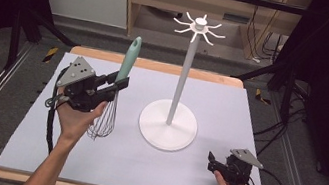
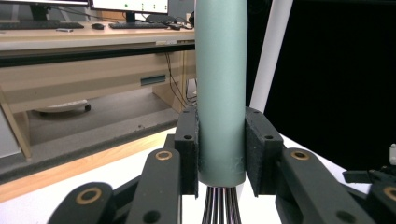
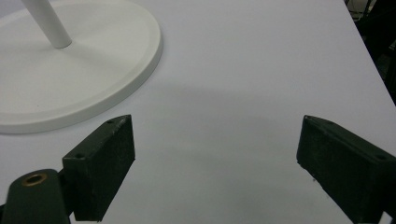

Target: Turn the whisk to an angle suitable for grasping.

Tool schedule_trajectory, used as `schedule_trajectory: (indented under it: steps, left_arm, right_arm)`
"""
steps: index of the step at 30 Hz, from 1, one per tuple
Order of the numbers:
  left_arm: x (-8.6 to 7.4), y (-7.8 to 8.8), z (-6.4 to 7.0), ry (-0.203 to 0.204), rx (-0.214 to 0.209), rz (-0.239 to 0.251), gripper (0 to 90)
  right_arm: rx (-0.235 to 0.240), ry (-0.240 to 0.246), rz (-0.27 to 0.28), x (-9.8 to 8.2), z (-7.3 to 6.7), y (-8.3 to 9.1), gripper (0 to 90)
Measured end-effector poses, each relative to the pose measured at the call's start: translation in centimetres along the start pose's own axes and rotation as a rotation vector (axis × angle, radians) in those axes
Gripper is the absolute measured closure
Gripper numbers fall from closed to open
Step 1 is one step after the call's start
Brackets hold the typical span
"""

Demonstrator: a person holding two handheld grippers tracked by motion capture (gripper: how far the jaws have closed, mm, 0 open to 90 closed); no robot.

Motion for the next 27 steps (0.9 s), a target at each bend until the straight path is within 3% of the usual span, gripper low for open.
schedule_trajectory:
  steps: [11, 27]
  left_arm:
    - [1.8, -0.4, 1.6, -0.024, -0.028, 0.019, 68.7]
    - [3.2, -1.5, 3.2, -0.063, -0.062, 0.019, 68.7]
  right_arm:
    - [0.000, 0.000, -0.003, 0.0, 0.0, 0.0, 11.8]
    - [-0.001, -0.003, -0.003, 0.0, 0.0, 0.0, 11.8]
Point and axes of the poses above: each handheld gripper's, and its own axes: y roughly backward along the jaws, x roughly out of its top, z roughly to its right, the point moved 9 cm from there along -y, roughly forward along the jaws, and after that the axes turned 6 degrees about y, right-handed, at the moved point
